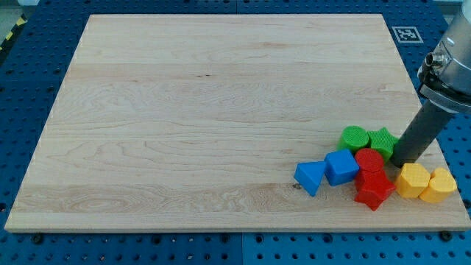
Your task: Drag the green blocks towards left
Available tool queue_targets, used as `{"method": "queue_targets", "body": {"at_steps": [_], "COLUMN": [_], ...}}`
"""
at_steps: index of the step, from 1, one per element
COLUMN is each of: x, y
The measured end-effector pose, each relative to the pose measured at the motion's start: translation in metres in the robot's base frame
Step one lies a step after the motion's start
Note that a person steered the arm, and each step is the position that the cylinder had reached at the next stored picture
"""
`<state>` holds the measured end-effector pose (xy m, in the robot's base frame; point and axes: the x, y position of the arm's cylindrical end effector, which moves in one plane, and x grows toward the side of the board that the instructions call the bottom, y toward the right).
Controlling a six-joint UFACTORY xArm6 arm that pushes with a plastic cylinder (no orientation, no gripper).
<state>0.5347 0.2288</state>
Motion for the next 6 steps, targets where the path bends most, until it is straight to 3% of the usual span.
{"method": "queue_targets", "body": {"at_steps": [2,4,6], "x": [-0.036,-0.036,-0.036], "y": [-0.012,-0.025,-0.104]}}
